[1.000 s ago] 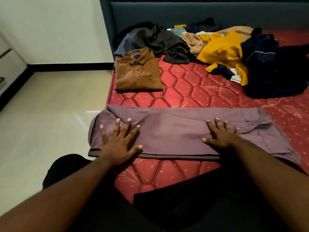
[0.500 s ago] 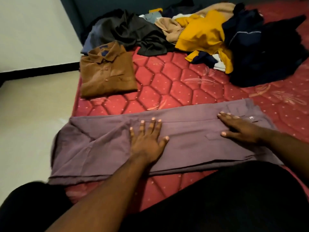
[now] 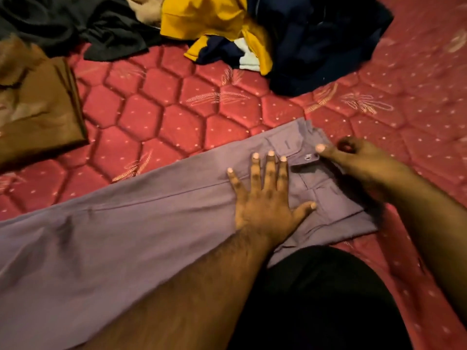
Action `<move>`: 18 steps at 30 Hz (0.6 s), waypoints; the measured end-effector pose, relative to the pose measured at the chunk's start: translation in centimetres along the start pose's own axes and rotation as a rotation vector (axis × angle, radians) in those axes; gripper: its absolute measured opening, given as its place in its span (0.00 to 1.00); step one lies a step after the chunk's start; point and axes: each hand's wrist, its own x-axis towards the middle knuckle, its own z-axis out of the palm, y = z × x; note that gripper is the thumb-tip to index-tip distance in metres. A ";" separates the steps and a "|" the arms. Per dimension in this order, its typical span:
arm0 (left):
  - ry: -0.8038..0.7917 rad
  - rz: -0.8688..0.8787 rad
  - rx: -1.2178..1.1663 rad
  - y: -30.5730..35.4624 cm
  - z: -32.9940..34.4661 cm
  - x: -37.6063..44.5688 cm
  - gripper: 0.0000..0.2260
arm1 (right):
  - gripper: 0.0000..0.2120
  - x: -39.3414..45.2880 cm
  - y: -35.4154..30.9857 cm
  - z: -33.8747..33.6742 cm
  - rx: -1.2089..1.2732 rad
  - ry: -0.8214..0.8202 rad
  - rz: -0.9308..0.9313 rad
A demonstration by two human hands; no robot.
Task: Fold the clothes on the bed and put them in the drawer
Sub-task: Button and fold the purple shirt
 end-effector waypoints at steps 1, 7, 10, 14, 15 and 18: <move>-0.009 -0.006 0.007 0.2 0.4 0.1 0.42 | 0.44 0.2 -0.4 -0.2 0.017 -0.075 0.055; -0.018 -0.019 0.002 0.2 0.4 0.3 0.42 | 0.27 0.7 -3.2 -1.0 0.235 -0.522 0.220; -0.033 -0.019 0.005 0.3 0.2 0.3 0.42 | 0.12 0.2 -3.8 0.0 0.283 -0.501 0.071; 0.056 -0.040 -0.042 1.2 -0.2 1.2 0.42 | 0.11 1.6 -3.6 -0.8 0.244 -0.328 -0.026; 0.066 -0.048 -0.059 1.7 -0.3 1.8 0.42 | 0.10 1.9 -3.8 -1.2 0.231 -0.303 -0.032; 0.041 -0.039 -0.205 3.0 -1.7 4.3 0.41 | 0.07 3.8 -4.8 -2.5 0.043 -0.207 -0.039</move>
